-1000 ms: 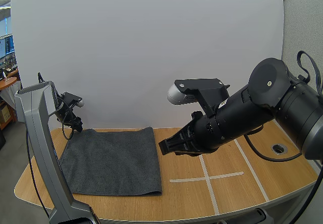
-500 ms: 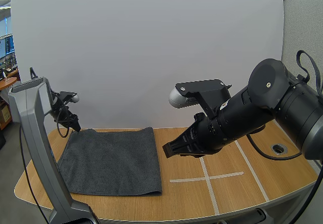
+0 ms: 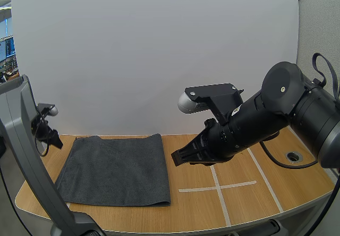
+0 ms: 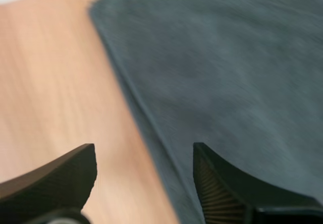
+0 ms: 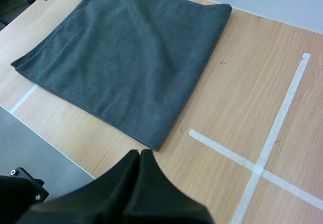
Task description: Fold the towel
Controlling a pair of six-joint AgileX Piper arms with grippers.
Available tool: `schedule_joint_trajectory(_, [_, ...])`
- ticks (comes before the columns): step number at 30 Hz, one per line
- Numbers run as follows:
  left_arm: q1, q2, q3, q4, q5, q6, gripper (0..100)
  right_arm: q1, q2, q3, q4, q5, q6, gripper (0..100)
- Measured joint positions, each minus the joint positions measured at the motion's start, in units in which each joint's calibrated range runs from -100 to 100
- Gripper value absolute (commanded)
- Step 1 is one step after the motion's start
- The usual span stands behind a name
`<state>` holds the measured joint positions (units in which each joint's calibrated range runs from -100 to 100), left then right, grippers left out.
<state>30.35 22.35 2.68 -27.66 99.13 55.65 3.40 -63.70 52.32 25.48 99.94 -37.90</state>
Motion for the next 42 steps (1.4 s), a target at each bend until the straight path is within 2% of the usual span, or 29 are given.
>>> schedule_joint_trajectory(4, [0.66, -3.7, 6.2, 0.0, 0.5, 2.5, 89, 0.0, 0.0, 0.0, 0.0, 0.0, 0.0, 0])
schedule_joint_trajectory(9, [2.80, -9.5, 17.7, 3.0, 0.4, 5.5, 89, 0.0, 0.0, 0.0, -0.3, 0.0, 0.0, 0])
schedule_joint_trajectory(19, [5.61, -11.8, 28.1, 6.9, 0.5, 8.0, 89, 0.0, 0.0, 0.0, -0.4, 0.0, 0.0, 0])
schedule_joint_trajectory(27, [5.75, -12.1, 33.1, 7.1, 0.3, 9.6, 89, 0.0, 0.0, 0.0, -0.7, 0.0, 0.0, 0])
schedule_joint_trajectory(42, [5.75, -12.1, 33.5, 7.1, -3.8, 10.7, 89, 0.0, 0.0, 0.0, -0.7, 0.0, 0.0, 0])
